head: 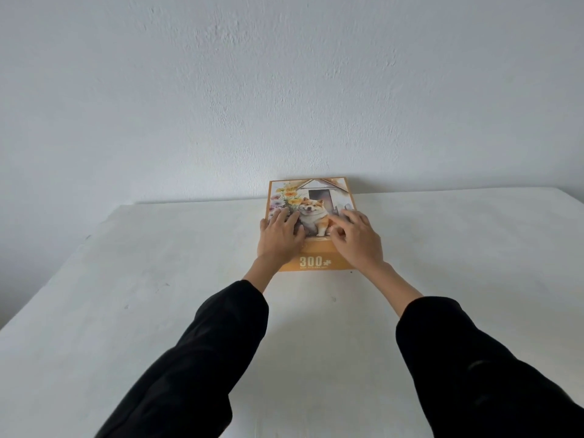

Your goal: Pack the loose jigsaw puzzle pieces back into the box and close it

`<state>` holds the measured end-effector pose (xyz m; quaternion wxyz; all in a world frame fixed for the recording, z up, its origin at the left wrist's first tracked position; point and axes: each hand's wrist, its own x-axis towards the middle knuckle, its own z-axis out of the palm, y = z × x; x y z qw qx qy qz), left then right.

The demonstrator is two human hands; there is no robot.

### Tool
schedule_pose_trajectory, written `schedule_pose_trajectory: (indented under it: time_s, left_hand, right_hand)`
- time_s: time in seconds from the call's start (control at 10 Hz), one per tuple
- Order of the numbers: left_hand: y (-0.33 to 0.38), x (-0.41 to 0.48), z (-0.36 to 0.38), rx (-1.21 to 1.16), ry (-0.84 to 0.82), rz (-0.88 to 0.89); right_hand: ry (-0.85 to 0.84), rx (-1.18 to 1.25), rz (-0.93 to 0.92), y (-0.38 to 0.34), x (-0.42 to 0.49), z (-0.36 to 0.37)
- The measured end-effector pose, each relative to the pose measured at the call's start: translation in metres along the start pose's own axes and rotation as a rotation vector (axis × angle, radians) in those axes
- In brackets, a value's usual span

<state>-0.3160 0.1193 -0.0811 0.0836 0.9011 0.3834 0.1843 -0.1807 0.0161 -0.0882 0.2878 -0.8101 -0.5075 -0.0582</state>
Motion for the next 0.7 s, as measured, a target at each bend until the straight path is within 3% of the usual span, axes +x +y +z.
schedule_pose_trajectory:
  time_s: [0.5, 0.6, 0.7]
  left_hand:
    - [-0.005, 0.021, 0.007, 0.009, -0.002, 0.008]
    - [-0.003, 0.023, 0.006, 0.013, 0.022, 0.006]
    - [-0.004, 0.011, 0.007, -0.027, 0.131, -0.002]
  right_hand:
    - [0.019, -0.032, -0.015, 0.005, 0.020, 0.009]
    - [0.080, 0.017, -0.028, 0.005, 0.019, 0.009]
    - [0.276, 0.165, 0.015, 0.004, 0.001, 0.011]
